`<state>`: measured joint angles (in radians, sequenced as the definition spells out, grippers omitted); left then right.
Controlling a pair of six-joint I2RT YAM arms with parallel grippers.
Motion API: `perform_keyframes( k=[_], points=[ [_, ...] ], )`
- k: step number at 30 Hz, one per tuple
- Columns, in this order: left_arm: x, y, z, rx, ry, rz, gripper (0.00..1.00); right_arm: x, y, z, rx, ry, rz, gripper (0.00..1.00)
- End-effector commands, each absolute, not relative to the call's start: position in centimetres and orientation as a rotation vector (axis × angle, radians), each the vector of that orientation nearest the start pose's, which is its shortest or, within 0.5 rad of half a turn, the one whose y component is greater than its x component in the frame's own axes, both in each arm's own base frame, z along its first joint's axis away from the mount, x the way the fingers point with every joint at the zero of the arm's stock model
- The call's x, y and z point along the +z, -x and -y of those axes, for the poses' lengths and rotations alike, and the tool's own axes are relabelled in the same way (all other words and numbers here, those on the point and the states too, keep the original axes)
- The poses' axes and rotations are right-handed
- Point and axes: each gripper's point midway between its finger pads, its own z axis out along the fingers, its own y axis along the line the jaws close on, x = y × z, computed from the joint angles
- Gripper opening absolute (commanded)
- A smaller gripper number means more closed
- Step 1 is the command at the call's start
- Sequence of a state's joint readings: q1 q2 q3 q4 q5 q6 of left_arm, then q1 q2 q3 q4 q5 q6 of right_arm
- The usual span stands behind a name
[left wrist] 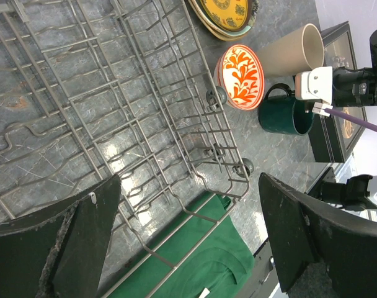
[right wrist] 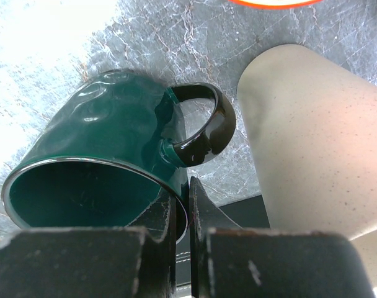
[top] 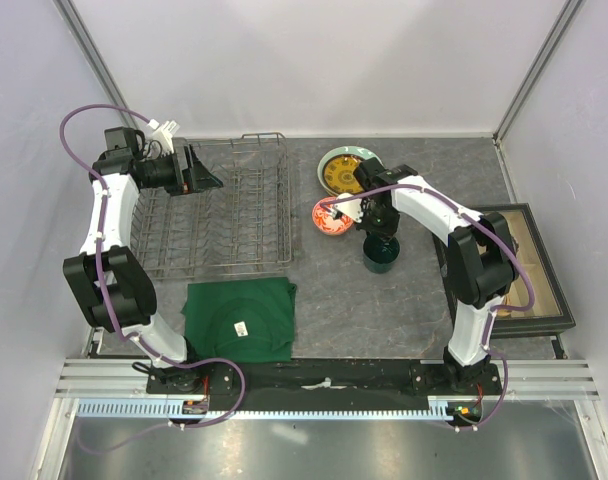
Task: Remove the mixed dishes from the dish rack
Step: Place the cup at the center of the board.
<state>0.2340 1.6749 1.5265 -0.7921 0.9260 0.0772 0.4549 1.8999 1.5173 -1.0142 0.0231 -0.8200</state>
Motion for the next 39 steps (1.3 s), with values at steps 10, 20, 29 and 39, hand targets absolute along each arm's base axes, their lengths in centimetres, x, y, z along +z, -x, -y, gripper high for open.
perform_keyframes(
  k=[10,20,29,39],
  points=[
    [24.2,-39.5,5.1,-0.986,-0.272,-2.176,0.98,7.6,-34.3,-11.9,-0.099,1.822,-2.397,0.03],
    [24.6,-39.2,5.2,-0.985,-0.281,-2.171,0.98,7.6,-33.8,-11.7,-0.092,1.815,-2.406,0.22],
    [24.8,-39.1,5.2,-0.989,-0.283,-2.167,0.98,7.9,-34.0,-11.7,-0.103,1.787,-2.405,0.38],
    [25.0,-39.0,5.3,-0.990,-0.289,-2.163,0.98,9.8,-35.1,-12.1,-0.125,1.718,-2.382,0.50]
  ],
)
